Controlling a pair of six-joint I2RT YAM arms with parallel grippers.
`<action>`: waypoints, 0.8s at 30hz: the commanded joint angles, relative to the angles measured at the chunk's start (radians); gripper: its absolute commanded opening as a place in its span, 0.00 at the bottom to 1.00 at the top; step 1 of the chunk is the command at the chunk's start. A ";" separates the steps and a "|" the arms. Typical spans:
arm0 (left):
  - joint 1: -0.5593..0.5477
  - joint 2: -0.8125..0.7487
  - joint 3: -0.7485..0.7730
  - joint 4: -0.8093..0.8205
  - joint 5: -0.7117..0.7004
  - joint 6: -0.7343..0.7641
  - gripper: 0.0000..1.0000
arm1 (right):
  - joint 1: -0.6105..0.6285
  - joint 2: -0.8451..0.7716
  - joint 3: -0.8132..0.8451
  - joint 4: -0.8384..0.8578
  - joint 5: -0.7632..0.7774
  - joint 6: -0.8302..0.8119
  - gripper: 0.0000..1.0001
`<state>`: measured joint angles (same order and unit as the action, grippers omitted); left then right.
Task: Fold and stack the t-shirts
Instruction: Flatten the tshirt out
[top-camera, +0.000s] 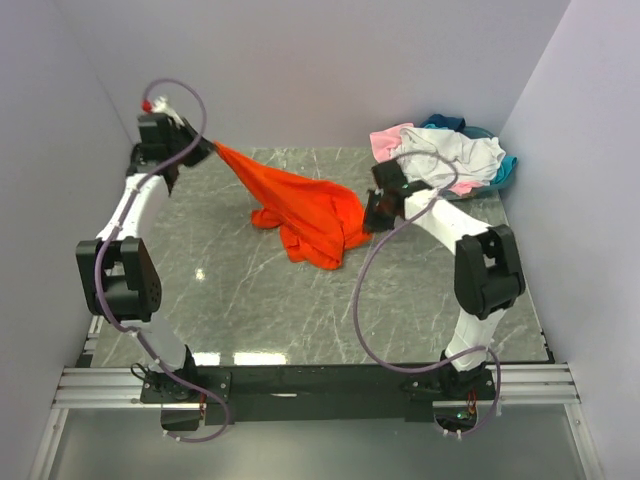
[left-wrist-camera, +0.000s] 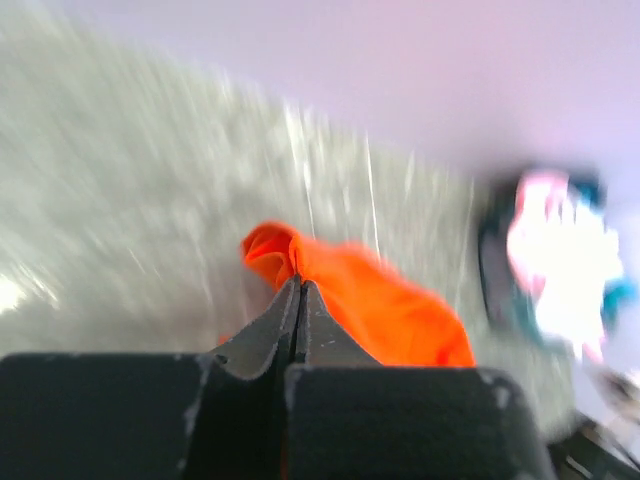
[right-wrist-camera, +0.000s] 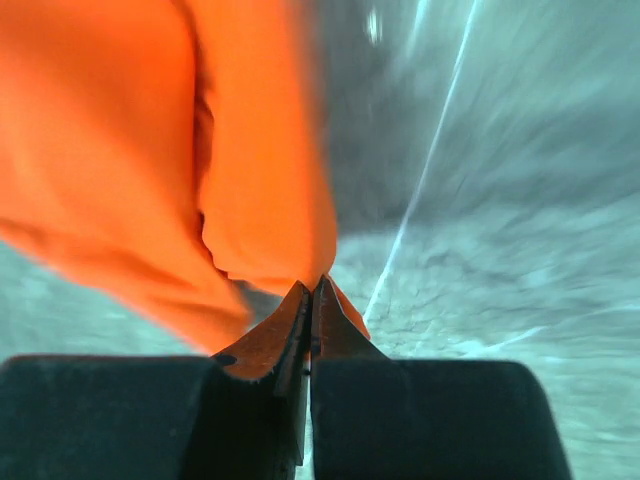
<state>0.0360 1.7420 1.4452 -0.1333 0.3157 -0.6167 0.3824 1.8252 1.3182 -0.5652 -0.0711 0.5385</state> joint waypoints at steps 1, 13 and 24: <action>0.057 -0.055 0.168 -0.012 -0.109 0.081 0.00 | -0.059 -0.139 0.157 -0.062 0.039 -0.066 0.00; 0.088 -0.340 0.244 0.103 -0.245 0.218 0.00 | -0.063 -0.427 0.368 -0.035 0.180 -0.236 0.00; 0.090 -0.576 0.161 0.170 -0.293 0.259 0.00 | -0.048 -0.731 0.228 0.168 0.084 -0.324 0.00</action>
<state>0.1219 1.1847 1.6119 -0.0143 0.0563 -0.3889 0.3283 1.1378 1.5616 -0.5068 0.0601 0.2478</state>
